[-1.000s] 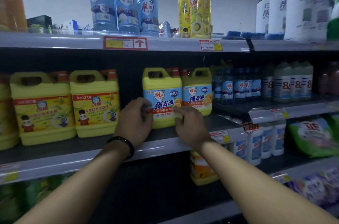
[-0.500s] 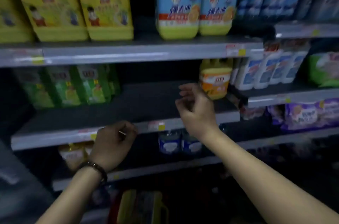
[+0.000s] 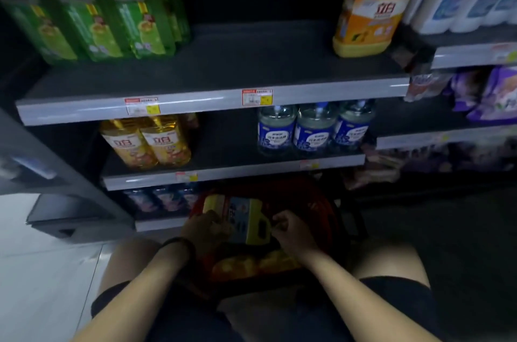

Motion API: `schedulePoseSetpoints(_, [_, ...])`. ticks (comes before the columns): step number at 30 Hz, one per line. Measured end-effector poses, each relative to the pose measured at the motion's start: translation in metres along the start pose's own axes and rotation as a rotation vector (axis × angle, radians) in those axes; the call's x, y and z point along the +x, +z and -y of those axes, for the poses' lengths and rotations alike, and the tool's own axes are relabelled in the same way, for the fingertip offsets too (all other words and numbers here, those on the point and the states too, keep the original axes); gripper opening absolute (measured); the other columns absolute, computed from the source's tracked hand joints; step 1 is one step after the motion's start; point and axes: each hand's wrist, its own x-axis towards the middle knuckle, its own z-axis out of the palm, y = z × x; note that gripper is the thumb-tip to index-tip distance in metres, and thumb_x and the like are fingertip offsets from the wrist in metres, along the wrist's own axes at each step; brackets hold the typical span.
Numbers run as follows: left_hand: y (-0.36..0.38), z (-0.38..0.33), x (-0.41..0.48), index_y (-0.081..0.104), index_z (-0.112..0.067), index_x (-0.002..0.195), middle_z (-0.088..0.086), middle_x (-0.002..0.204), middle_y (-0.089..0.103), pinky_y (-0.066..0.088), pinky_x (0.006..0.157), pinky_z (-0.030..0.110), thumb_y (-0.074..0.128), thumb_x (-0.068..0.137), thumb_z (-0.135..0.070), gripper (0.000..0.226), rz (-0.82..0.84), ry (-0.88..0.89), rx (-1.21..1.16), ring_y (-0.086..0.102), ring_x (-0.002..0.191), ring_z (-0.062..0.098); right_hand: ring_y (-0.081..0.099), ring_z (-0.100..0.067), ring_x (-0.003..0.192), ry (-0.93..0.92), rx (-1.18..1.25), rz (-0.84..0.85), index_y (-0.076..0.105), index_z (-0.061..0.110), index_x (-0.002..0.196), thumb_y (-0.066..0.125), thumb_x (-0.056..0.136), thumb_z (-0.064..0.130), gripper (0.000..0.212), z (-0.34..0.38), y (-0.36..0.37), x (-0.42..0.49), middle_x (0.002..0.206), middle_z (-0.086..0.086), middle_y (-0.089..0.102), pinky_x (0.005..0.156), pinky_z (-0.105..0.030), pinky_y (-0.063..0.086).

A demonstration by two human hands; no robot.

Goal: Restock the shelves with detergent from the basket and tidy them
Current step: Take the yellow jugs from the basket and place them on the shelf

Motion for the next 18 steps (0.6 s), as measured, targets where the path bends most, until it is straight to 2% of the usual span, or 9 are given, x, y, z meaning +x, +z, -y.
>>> schedulePoseSetpoints(2, [0.009,-0.002,0.013,0.054,-0.03,0.135,-0.003,0.131,0.057,0.054,0.095,0.039,0.076,0.085,-0.058,0.061,0.002,0.014,0.07,0.059,0.123,0.026,0.06,-0.01,0.105,0.028,0.018,0.021,0.059,0.028,0.124,0.071,0.1,0.028,0.026,-0.017,0.006,0.0,0.123,0.005,0.061,0.076,-0.024,0.048])
schedulePoseSetpoints(4, [0.016,0.0,0.032,0.047,-0.034,0.142,-0.001,0.145,0.048,0.052,0.102,0.045,0.075,0.081,-0.062,0.073,0.006,0.017,0.168,0.052,0.13,0.028,0.057,-0.002,0.099,0.054,0.066,0.044,0.058,0.028,0.126,0.072,0.1,0.03,0.03,-0.029,0.01,0.002,0.115,0.013,0.059,0.074,-0.019,0.047])
schedulePoseSetpoints(7, [0.027,-0.001,0.064,0.024,-0.031,0.161,0.002,0.165,0.025,0.037,0.12,0.053,0.069,0.089,-0.056,0.089,-0.007,0.059,0.351,0.028,0.151,0.036,0.059,-0.008,0.105,0.08,0.106,0.03,0.058,0.026,0.127,0.074,0.098,0.028,0.033,-0.042,0.014,0.013,0.114,0.013,0.059,0.075,-0.02,0.048])
schedulePoseSetpoints(9, [0.031,-0.009,0.078,0.016,-0.024,0.165,0.006,0.17,0.015,0.03,0.125,0.05,0.073,0.09,-0.046,0.097,0.009,0.118,0.457,0.021,0.155,0.036,0.057,-0.004,0.099,0.085,0.122,0.014,0.058,0.029,0.122,0.075,0.097,0.027,0.03,-0.044,0.019,0.019,0.107,0.019,0.056,0.078,-0.025,0.048])
schedulePoseSetpoints(12, [0.037,-0.014,0.102,0.017,-0.019,0.165,0.008,0.169,0.017,0.027,0.127,0.048,0.081,0.086,-0.032,0.103,0.068,0.162,0.478,0.02,0.156,0.036,0.066,-0.013,0.103,0.095,0.099,0.02,0.06,0.033,0.111,0.076,0.096,0.024,0.024,-0.053,0.031,0.029,0.105,0.015,0.063,0.081,-0.029,0.052])
schedulePoseSetpoints(15, [0.04,-0.017,0.129,0.018,-0.026,0.165,0.006,0.169,0.022,0.024,0.127,0.052,0.083,0.083,-0.031,0.104,0.069,0.204,0.603,0.02,0.157,0.036,0.07,-0.016,0.099,0.114,0.007,0.065,0.065,0.039,0.108,0.072,0.084,0.04,0.025,-0.067,0.042,0.037,0.102,0.009,0.071,0.092,-0.049,0.059])
schedulePoseSetpoints(18, [0.032,-0.026,0.144,0.017,-0.03,0.166,0.005,0.171,0.021,0.021,0.128,0.054,0.086,0.081,-0.03,0.109,0.135,0.192,0.718,0.02,0.158,0.035,0.072,-0.014,0.094,0.1,-0.046,0.114,0.067,0.039,0.114,0.068,0.08,0.05,0.036,-0.09,0.056,0.054,0.099,0.008,0.074,0.089,-0.053,0.06])
